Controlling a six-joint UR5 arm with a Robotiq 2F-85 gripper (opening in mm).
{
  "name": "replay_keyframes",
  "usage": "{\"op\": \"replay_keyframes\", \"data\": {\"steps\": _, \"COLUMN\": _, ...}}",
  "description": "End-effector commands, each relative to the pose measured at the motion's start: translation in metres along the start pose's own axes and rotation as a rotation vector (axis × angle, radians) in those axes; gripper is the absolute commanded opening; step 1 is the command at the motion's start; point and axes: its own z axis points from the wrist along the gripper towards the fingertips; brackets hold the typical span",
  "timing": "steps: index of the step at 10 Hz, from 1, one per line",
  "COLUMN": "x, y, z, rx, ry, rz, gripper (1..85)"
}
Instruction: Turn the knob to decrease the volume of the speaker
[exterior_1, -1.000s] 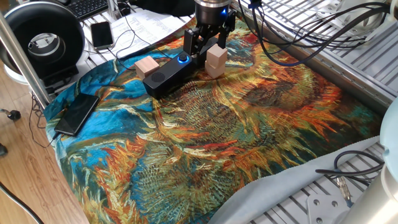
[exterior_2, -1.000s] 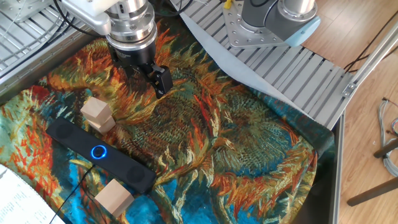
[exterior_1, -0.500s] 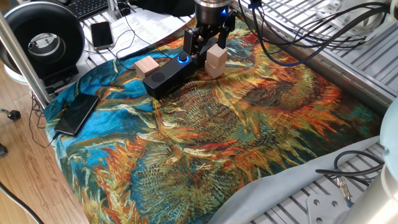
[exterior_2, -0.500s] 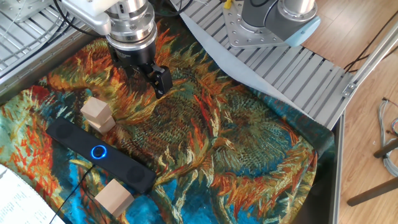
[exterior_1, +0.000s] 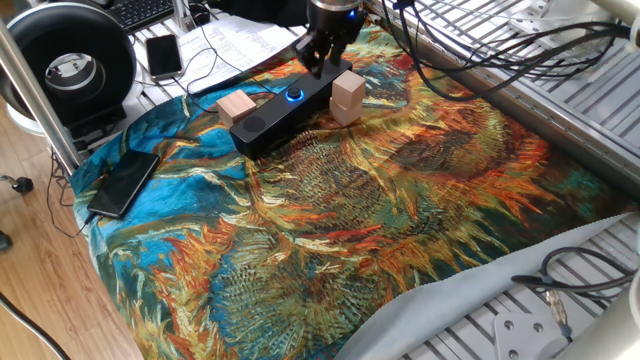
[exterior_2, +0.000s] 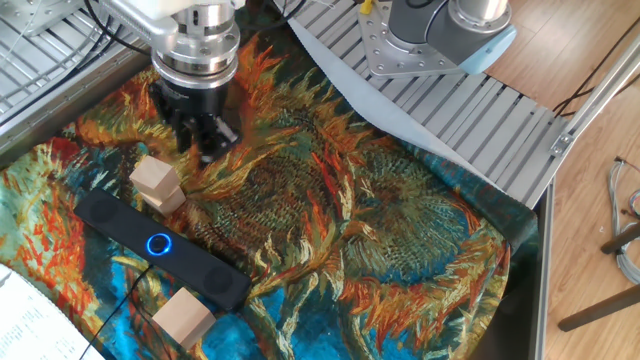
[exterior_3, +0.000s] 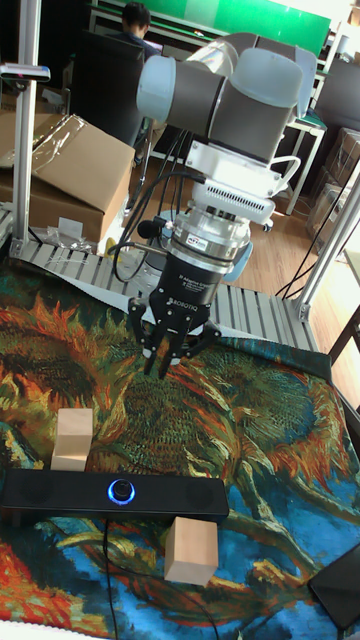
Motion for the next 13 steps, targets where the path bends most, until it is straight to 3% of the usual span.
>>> {"op": "replay_keyframes", "data": {"steps": 1, "x": -0.005, "y": 0.01, "z": -0.002, "rx": -0.049, "ry": -0.026, "rz": 0.053, "gripper": 1.7}}
{"op": "replay_keyframes", "data": {"steps": 2, "x": 0.014, "y": 0.025, "z": -0.004, "rx": -0.116, "ry": 0.047, "rz": 0.084, "gripper": 1.7}}
{"op": "replay_keyframes", "data": {"steps": 3, "x": 0.047, "y": 0.057, "z": -0.01, "rx": -0.237, "ry": 0.177, "rz": 0.074, "gripper": 2.0}}
{"op": "replay_keyframes", "data": {"steps": 4, "x": 0.067, "y": 0.069, "z": -0.011, "rx": -0.282, "ry": 0.253, "rz": 0.054, "gripper": 2.0}}
{"op": "replay_keyframes", "data": {"steps": 6, "x": 0.068, "y": 0.049, "z": -0.006, "rx": -0.216, "ry": 0.243, "rz": 0.012, "gripper": 2.0}}
{"op": "replay_keyframes", "data": {"steps": 9, "x": 0.056, "y": 0.043, "z": 0.0, "rx": -0.191, "ry": 0.204, "rz": -0.031, "gripper": 2.3}}
{"op": "replay_keyframes", "data": {"steps": 10, "x": 0.047, "y": 0.036, "z": 0.006, "rx": -0.164, "ry": 0.187, "rz": -0.057, "gripper": 2.3}}
{"op": "replay_keyframes", "data": {"steps": 13, "x": 0.02, "y": 0.039, "z": 0.021, "rx": -0.147, "ry": 0.153, "rz": -0.048, "gripper": 2.3}}
